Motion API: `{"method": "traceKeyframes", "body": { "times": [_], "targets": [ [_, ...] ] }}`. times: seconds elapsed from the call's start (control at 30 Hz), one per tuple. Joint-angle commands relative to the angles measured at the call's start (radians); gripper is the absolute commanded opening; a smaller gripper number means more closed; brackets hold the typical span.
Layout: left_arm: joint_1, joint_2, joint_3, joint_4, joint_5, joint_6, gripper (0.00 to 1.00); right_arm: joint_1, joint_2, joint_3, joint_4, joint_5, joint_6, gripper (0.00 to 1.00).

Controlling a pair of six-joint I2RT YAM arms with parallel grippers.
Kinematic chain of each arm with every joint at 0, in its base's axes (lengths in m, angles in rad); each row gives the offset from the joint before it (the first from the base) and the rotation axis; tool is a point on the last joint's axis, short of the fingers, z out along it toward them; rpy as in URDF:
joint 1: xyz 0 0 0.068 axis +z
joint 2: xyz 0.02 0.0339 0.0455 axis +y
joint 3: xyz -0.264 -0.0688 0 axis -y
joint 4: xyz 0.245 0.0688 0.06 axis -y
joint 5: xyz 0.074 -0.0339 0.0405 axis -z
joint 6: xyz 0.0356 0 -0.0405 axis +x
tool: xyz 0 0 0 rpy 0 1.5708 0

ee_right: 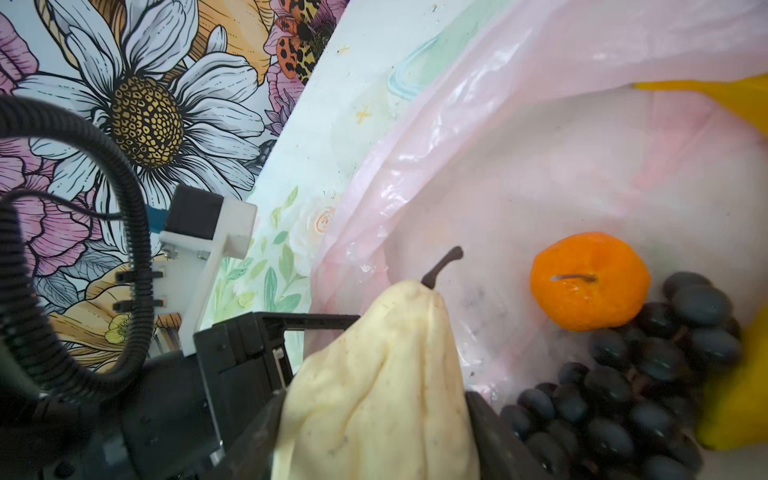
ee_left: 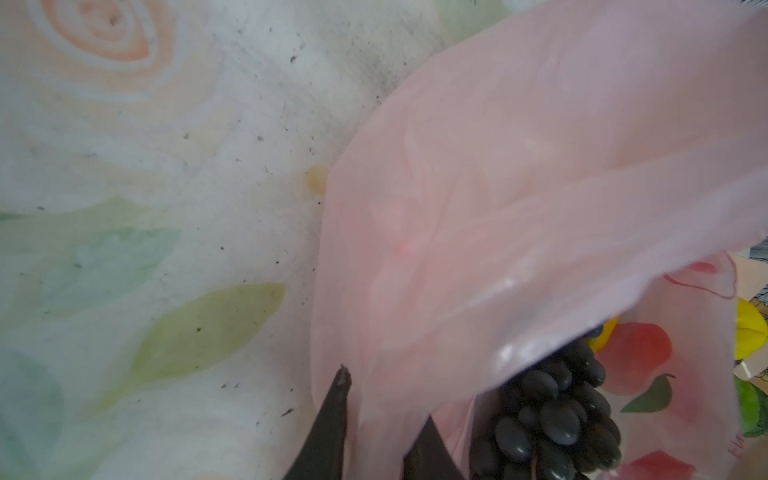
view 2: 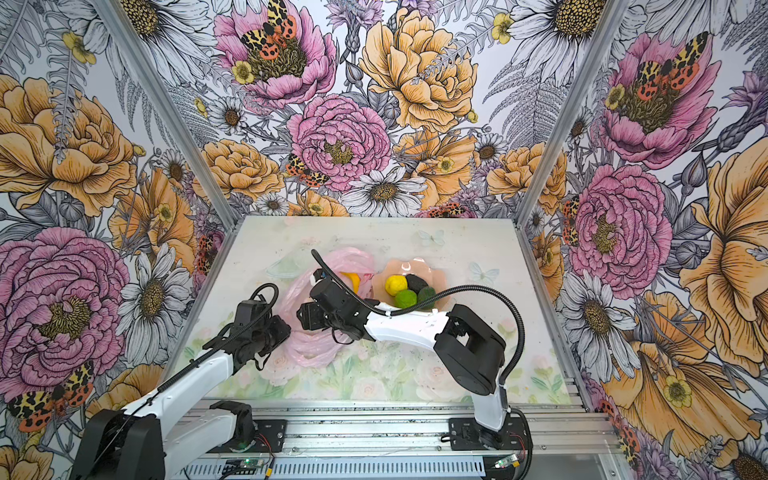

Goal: Take the fake fruits out of the plastic bag
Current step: 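Lift the cream pear out of the bag with the right gripper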

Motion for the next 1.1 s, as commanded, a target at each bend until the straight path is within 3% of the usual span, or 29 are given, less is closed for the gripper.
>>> {"method": "traceKeyframes", "body": {
  "times": [0.0, 0.23, 0.47, 0.8, 1.07],
  "targets": [
    [0.016, 0.009, 0.046, -0.005, -0.04, 0.068, 0.2, 0.003, -0.073, -0.044, 0.136, 0.096, -0.074, 0.64],
    [0.04, 0.017, 0.067, 0.016, -0.078, 0.153, 0.14, 0.005, -0.16, -0.114, 0.171, 0.194, -0.199, 0.64],
    [0.041, -0.005, 0.037, 0.076, -0.093, 0.167, 0.13, -0.01, -0.33, -0.251, 0.109, 0.415, -0.396, 0.64],
    [0.041, -0.002, 0.035, 0.081, -0.089, 0.168, 0.14, -0.13, -0.572, -0.559, 0.12, 0.543, -0.428, 0.64],
    [0.04, -0.002, 0.037, 0.076, -0.093, 0.168, 0.14, -0.206, -0.608, -0.723, 0.238, 0.577, -0.415, 0.64]
  ]
}}
